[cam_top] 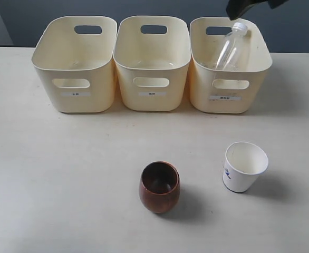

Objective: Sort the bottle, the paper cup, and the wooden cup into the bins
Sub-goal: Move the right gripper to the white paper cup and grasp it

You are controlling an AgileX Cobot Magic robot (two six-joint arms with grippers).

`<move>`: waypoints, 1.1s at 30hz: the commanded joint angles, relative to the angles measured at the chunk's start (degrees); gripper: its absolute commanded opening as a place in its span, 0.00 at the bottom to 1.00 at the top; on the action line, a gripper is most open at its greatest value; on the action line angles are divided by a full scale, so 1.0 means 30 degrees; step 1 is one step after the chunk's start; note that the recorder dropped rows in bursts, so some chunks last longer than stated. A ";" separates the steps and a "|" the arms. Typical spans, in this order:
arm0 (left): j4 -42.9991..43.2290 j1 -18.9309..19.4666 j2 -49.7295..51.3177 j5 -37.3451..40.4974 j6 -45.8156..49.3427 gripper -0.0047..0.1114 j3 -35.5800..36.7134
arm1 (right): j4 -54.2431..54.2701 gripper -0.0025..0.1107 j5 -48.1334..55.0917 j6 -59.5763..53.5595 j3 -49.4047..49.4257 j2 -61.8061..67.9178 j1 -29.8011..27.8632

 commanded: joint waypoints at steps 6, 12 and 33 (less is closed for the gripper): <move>-0.0060 -0.0068 -0.0095 0.0031 -0.0036 0.04 0.0025 | -0.0078 0.65 0.0101 0.1449 0.3131 -0.1158 0.4072; -0.0060 -0.0068 -0.0095 0.0031 -0.0036 0.04 0.0025 | -0.1808 0.65 0.0101 0.2186 0.6439 -0.1158 0.5541; -0.0060 -0.0068 -0.0095 0.0031 -0.0036 0.04 0.0025 | -0.2256 0.65 -0.1967 0.2273 1.2221 -0.1079 0.5541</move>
